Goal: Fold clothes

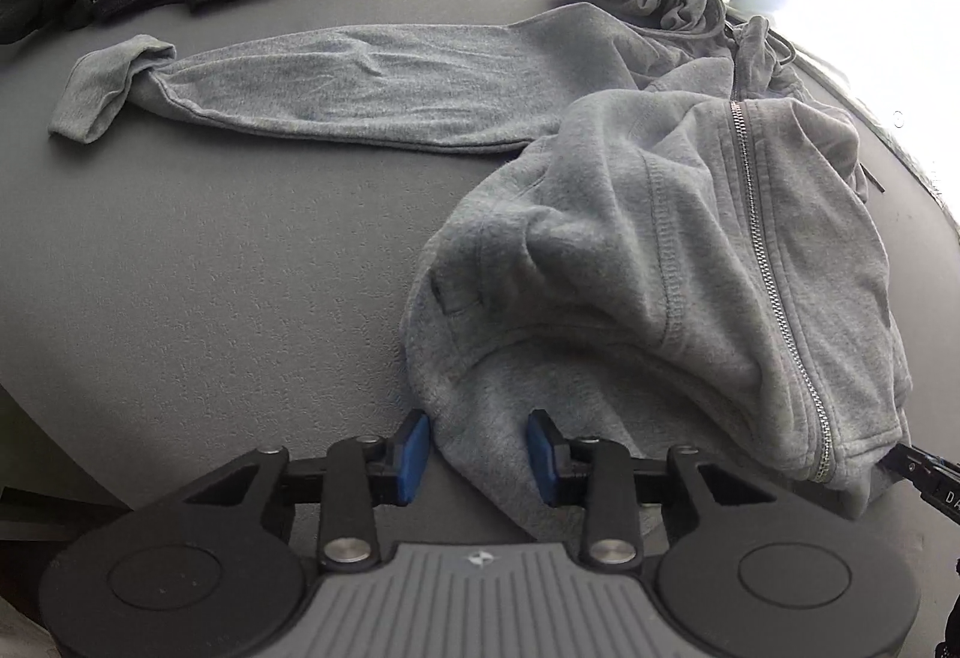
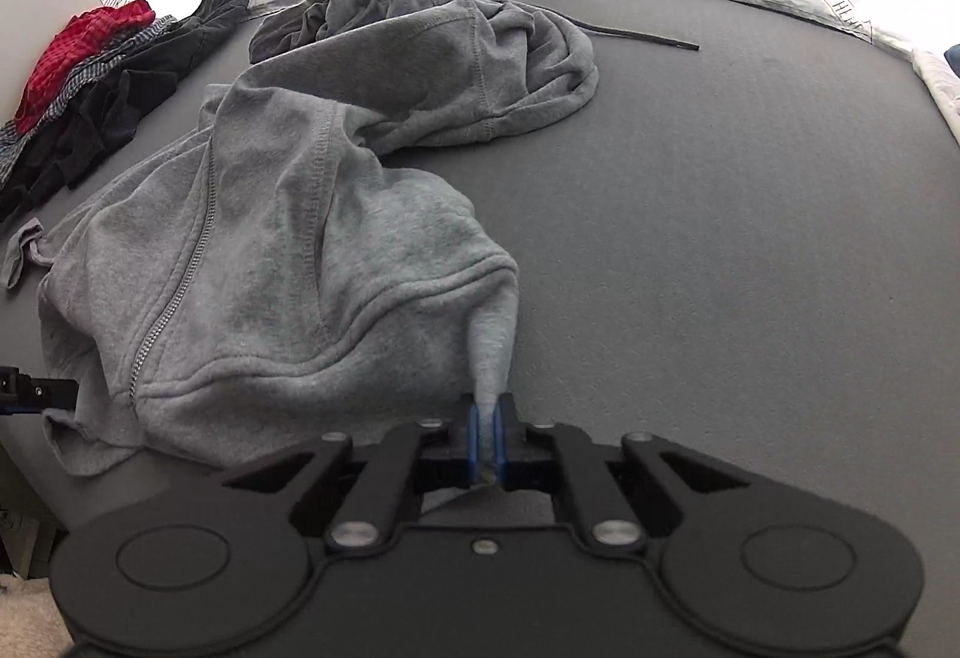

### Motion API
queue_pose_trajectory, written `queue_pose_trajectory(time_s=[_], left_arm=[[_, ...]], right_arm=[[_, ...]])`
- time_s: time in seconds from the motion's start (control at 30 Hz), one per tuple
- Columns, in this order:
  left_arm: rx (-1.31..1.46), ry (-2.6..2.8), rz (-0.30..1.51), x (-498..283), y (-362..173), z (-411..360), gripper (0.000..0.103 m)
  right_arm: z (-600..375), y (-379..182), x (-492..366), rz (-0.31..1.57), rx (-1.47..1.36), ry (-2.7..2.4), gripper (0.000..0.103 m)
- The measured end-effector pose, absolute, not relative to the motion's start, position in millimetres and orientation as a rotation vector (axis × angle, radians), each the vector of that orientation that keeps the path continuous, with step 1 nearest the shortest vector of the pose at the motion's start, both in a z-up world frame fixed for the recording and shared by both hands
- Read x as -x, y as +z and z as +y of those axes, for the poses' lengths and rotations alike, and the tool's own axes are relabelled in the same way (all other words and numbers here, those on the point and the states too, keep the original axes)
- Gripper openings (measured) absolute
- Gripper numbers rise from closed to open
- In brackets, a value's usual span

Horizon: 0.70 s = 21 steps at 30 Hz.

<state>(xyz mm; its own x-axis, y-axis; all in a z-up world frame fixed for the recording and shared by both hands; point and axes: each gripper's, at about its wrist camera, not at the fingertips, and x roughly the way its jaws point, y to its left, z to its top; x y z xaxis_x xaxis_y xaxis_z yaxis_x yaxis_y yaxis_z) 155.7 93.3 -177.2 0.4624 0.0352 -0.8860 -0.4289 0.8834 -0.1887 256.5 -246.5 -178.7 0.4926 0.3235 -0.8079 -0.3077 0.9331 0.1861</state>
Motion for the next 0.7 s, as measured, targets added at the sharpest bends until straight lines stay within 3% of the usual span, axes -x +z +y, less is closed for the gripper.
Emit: queue_pose_trajectory(time_s=[0.03, 0.13, 0.47, 0.63, 0.7], left_arm=[[0.461, 0.3, 1.043, -153.1, -176.6, 98.6, 0.01], [0.513, 0.313, 1.01, -146.2, -171.0, 106.0, 0.008], [0.553, 0.314, 0.985, -115.7, -132.8, 121.9, 0.006], [0.486, 0.39, 1.093, -118.0, -155.6, 123.2, 0.007], [0.508, 0.378, 1.073, -116.6, -157.2, 125.6, 0.011]], right_arm=[[-252.8, -178.4, -254.2, 0.985, -0.061, 0.382, 0.005], [-269.4, -172.8, -243.2, 0.979, -0.133, 0.379, 0.004], [-294.4, -123.5, -188.1, 0.917, -0.144, 0.432, 0.004], [-289.8, -142.5, -198.9, 1.03, -0.079, 0.327, 0.005], [-284.7, -145.9, -204.1, 1.046, -0.057, 0.292, 0.011]])
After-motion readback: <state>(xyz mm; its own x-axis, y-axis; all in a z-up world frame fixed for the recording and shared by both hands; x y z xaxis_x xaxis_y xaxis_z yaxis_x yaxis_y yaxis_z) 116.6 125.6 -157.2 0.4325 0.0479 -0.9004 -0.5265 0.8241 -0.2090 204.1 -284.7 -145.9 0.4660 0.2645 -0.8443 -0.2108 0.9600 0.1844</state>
